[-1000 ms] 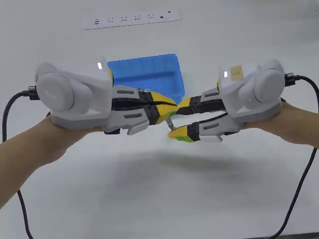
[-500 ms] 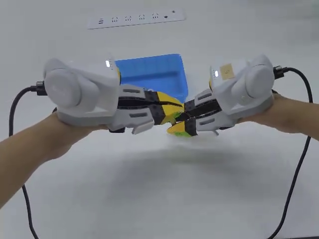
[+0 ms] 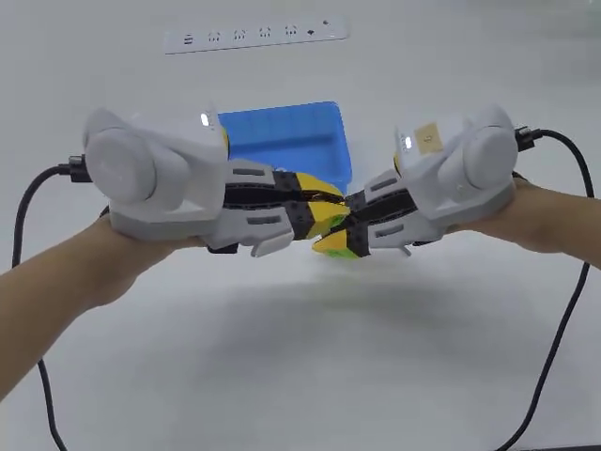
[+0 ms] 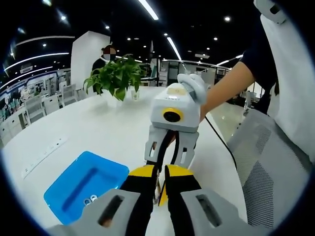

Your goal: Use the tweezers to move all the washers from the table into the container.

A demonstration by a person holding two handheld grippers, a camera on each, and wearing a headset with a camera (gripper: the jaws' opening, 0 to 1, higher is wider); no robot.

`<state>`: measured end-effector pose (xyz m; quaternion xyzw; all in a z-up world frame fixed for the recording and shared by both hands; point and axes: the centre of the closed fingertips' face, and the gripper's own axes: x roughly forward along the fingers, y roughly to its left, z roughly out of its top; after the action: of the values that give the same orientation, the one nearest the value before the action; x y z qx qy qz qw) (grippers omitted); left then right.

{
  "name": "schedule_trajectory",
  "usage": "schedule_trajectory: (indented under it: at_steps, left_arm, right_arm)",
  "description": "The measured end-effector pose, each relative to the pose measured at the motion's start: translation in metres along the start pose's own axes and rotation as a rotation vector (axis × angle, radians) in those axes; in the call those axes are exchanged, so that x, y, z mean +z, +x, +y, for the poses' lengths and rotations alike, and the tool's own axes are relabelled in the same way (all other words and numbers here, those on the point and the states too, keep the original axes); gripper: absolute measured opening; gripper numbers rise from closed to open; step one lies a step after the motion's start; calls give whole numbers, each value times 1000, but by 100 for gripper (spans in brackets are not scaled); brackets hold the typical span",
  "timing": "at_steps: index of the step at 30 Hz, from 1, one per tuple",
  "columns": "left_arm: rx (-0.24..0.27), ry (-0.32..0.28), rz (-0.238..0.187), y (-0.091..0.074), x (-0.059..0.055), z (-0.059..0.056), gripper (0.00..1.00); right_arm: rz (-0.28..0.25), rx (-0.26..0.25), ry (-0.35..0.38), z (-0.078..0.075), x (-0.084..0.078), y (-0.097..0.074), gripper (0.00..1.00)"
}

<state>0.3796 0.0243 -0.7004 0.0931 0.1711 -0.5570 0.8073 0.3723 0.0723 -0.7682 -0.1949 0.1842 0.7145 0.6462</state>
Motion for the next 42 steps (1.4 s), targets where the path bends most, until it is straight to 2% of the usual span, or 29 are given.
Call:
schedule_trajectory:
  at_steps: [6,9,13,15,19,21,25,28,35,39,42]
  left_arm:
    - [9,25,-8,-8,6,-4,21]
    - [17,18,-21,-14,9,-4,24]
    - [50,22,-26,-26,11,-3,25]
    - [65,2,-30,-32,11,-3,27]
    - [102,12,0,-45,2,-2,30]
    - [132,15,1,-53,1,-1,33]
    - [165,-3,-34,-66,7,-1,40]
    - [188,-3,-29,-74,4,-2,44]
    - [212,-10,-31,-88,-1,-3,49]
    - [230,-38,-83,-97,6,-2,56]
    - [240,-42,-86,-103,4,0,60]
  right_arm:
    - [-9,-16,12,0,2,-3,10]
    - [-15,-24,14,1,5,-5,10]
    - [-27,-35,16,2,11,-8,9]
    - [-35,-38,13,4,16,-9,9]
    - [-41,-40,8,6,23,-11,9]
    - [-41,-44,7,6,25,-13,9]
    - [-49,-53,9,6,31,-17,9]
    - [-65,-60,10,6,40,-21,9]
    - [-67,-64,-11,9,52,-24,9]
    - [-69,-61,-24,10,60,-25,9]
    - [-75,-62,-39,9,69,-26,9]
